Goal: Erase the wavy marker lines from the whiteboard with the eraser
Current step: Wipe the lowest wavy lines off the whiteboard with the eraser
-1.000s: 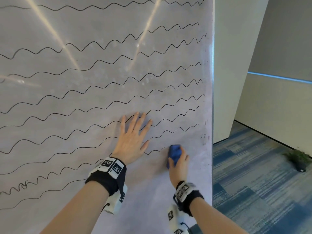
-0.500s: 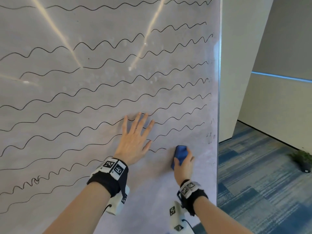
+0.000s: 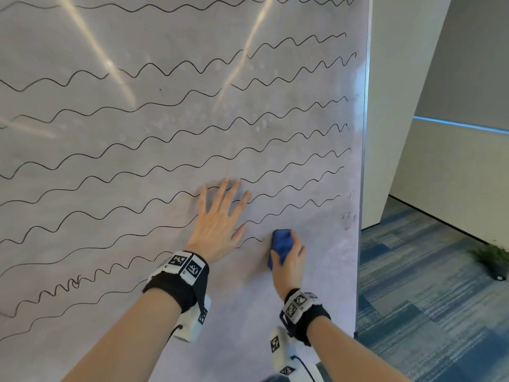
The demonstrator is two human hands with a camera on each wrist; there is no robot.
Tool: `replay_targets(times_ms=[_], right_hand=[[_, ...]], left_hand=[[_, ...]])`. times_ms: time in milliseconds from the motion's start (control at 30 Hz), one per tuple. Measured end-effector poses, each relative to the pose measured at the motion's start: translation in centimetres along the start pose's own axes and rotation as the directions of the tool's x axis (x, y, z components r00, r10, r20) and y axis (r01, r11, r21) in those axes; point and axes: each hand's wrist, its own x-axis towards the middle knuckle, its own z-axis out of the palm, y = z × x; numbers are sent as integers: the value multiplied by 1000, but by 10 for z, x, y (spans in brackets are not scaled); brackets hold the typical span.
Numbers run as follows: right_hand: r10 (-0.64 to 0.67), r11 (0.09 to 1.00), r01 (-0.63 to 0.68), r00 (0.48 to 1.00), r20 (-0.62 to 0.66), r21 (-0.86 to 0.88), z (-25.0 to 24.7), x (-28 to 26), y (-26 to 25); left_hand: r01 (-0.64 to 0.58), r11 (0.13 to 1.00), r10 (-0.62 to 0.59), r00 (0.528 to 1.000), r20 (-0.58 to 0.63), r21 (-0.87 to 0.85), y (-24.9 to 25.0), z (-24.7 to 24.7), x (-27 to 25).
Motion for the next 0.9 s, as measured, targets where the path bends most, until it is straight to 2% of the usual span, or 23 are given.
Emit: replay_targets(times_ms=[100,233,300,367,467,567,667,800,833,900], right_hand=[[55,998,-56,997,-45,-23,14,-5,-15],[-122,990,126,990,74,-58,41,-34,-29],[-164,983,172,981,104,-71,37,-37,-25],[-131,989,136,987,96,-52,25,-29,-15],[22,1000,-22,1000,-9,5,9,-8,-2],[94,995,-95,994,-62,-8,16,-8,-10],[-32,999,32,999,-5,-23,42,-29,-31],[-224,971,231,969,99,-64,48,-49,-35],[-232,969,240,967,104,-64,41,-45,-30],[-122,990,127,990,72,-63,27,-33,-19]], left_hand=[[11,1000,-11,1000,3,5,-8,-1,-10],[6,1000,-6,1000,4,4,-10,-2,-12],[-2,1000,2,1000,8,14,-9,-2,-11],[1,1000,-1,1000,8,19,-9,-2,-11],[8,1000,-8,1000,-6,22,-13,-3,-17],[11,1000,-11,1000,-12,22,-17,-4,-22],[6,1000,-6,1000,-9,16,-16,-4,-22],[-1,1000,2,1000,-7,24,-15,-5,-17],[-3,1000,3,1000,-10,31,-16,-7,-16],[-3,999,4,1000,-19,35,-21,-9,-20]])
